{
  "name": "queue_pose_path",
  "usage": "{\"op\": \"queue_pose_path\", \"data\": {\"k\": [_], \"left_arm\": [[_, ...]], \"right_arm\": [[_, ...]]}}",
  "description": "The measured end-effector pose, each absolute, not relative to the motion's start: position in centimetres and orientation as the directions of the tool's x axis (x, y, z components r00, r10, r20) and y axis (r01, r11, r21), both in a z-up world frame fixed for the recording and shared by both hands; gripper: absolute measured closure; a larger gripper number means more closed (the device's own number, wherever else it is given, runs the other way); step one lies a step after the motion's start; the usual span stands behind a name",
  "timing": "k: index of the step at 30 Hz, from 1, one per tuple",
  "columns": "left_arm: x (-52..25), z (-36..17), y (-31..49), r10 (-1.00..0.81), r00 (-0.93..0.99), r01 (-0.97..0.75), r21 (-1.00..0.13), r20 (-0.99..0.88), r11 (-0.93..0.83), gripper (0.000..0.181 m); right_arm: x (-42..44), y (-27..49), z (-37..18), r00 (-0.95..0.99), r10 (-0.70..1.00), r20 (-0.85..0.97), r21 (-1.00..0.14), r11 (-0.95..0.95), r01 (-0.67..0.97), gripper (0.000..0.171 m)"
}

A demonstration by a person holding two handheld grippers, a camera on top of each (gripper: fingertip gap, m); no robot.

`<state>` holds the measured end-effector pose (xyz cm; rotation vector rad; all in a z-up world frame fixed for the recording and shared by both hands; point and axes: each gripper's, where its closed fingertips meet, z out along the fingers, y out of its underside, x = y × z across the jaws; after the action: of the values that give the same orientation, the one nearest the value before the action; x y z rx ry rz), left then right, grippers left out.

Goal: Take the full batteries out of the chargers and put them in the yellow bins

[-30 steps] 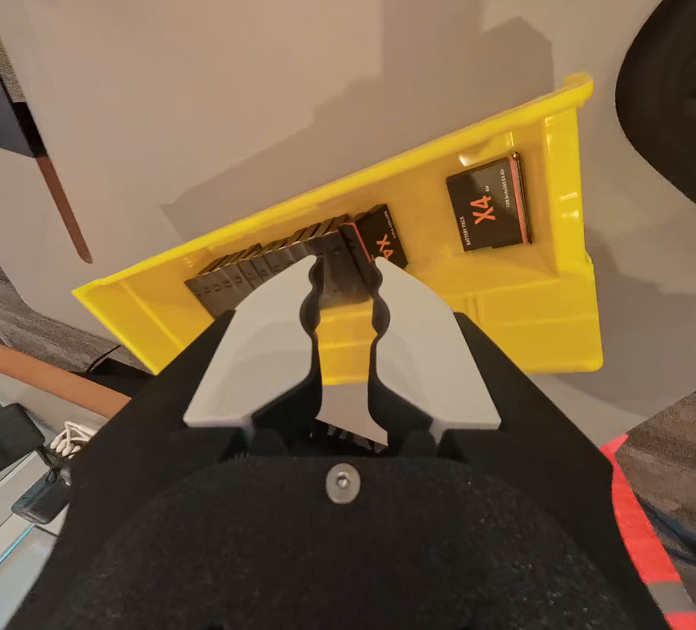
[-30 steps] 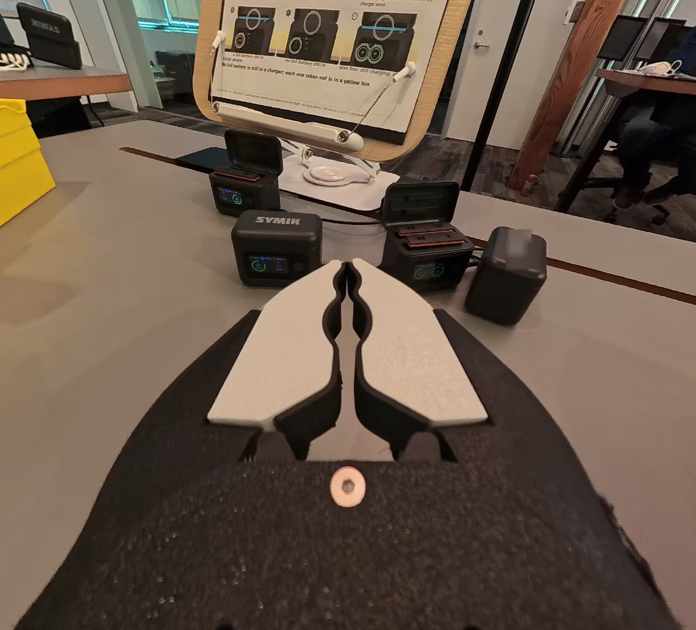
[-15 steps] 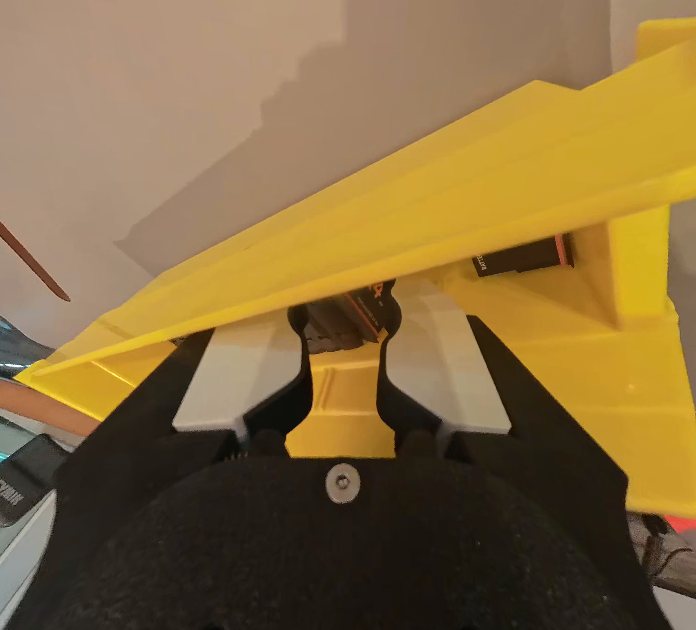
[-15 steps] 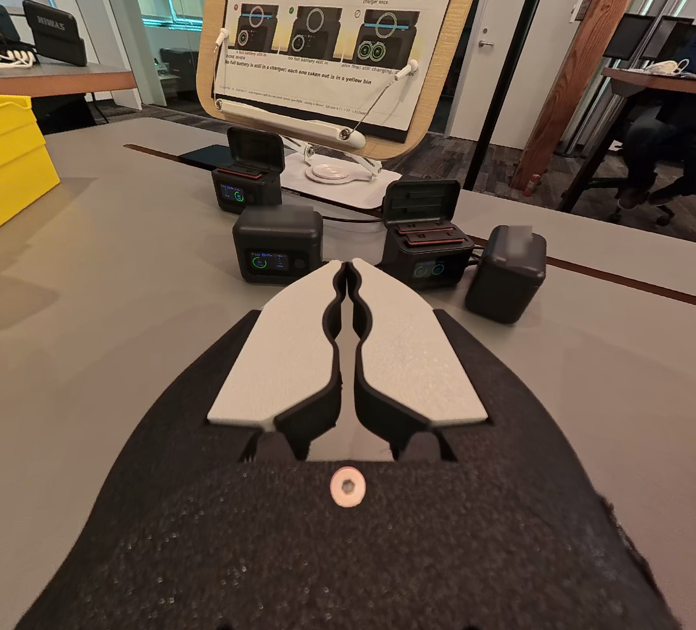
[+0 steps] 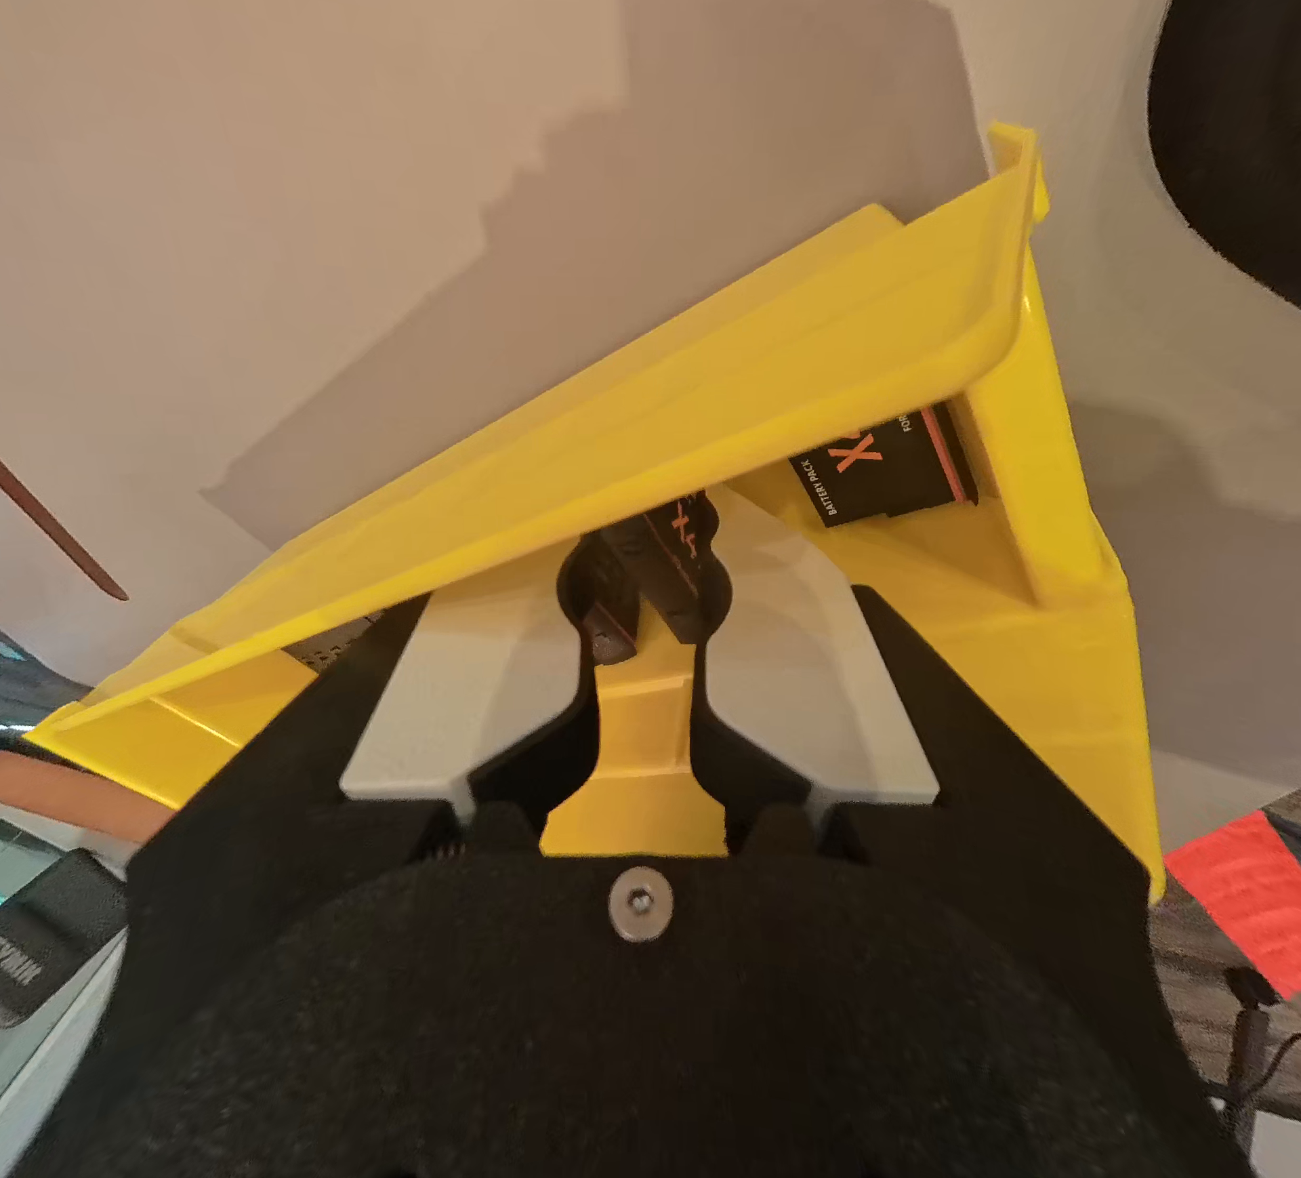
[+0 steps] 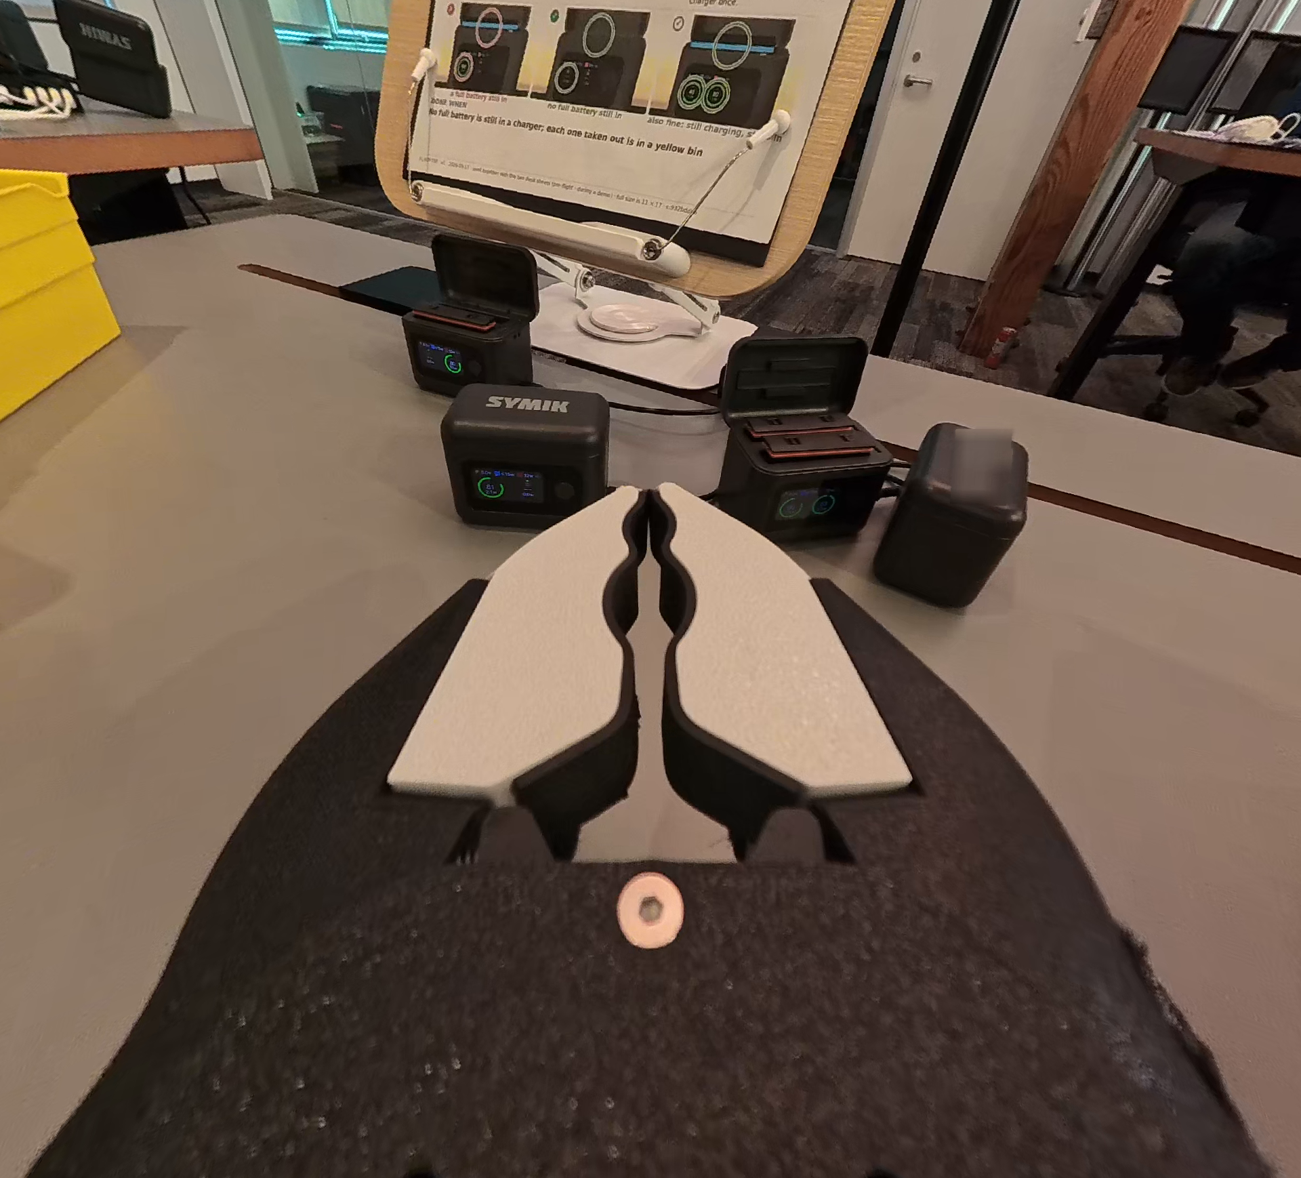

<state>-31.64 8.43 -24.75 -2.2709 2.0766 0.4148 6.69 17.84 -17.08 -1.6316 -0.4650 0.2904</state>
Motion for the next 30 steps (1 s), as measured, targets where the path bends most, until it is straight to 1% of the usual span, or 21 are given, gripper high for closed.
{"op": "queue_pose_path", "data": {"k": [3, 5, 10, 13, 16, 17, 19, 20, 23, 30], "left_arm": [[-31.7, -24.7, 8.7, -0.970, 0.087, -0.984, 0.131, -0.225, -0.118, 0.158], [-32.3, -24.7, 9.0, -0.964, 0.085, -0.981, 0.149, -0.252, -0.125, 0.152], [-33.2, -25.0, 9.9, -0.945, 0.122, -0.970, 0.167, -0.304, -0.179, 0.147], [-32.6, -24.9, 9.8, -0.948, 0.139, -0.973, 0.139, -0.286, -0.185, 0.155], [-32.5, -24.9, 9.7, -0.951, 0.122, -0.974, 0.148, -0.283, -0.169, 0.156], [-32.4, -24.9, 9.6, -0.953, 0.124, -0.976, 0.140, -0.276, -0.167, 0.157], [-31.9, -24.8, 9.4, -0.958, 0.135, -0.980, 0.106, -0.255, -0.166, 0.165], [-31.8, -24.8, 9.4, -0.958, 0.137, -0.981, 0.098, -0.254, -0.166, 0.165], [-31.9, -25.0, 9.4, -0.954, 0.149, -0.982, 0.075, -0.260, -0.174, 0.160], [-32.6, -24.9, 10.0, -0.938, 0.149, -0.980, 0.078, -0.312, -0.182, 0.152]], "right_arm": [[6.7, 17.8, -17.0, 0.882, 0.464, 0.080, -0.990, -0.066, 0.124, 0.171], [6.7, 17.8, -17.0, 0.882, 0.464, 0.079, -0.990, -0.065, 0.123, 0.171], [6.6, 17.8, -17.1, 0.879, 0.471, 0.076, -0.990, -0.070, 0.123, 0.171], [6.6, 17.7, -17.1, 0.878, 0.471, 0.079, -0.990, -0.069, 0.126, 0.171], [6.6, 17.8, -17.1, 0.878, 0.472, 0.075, -0.990, -0.072, 0.123, 0.171], [6.6, 17.8, -17.2, 0.878, 0.473, 0.073, -0.990, -0.074, 0.122, 0.171], [6.6, 17.8, -17.2, 0.877, 0.475, 0.071, -0.990, -0.074, 0.120, 0.171], [6.6, 17.7, -17.1, 0.877, 0.475, 0.073, -0.990, -0.073, 0.121, 0.171], [6.6, 17.7, -17.2, 0.877, 0.476, 0.072, -0.990, -0.073, 0.121, 0.171], [6.4, 17.7, -17.4, 0.873, 0.481, 0.076, -0.989, -0.078, 0.129, 0.171]]}}
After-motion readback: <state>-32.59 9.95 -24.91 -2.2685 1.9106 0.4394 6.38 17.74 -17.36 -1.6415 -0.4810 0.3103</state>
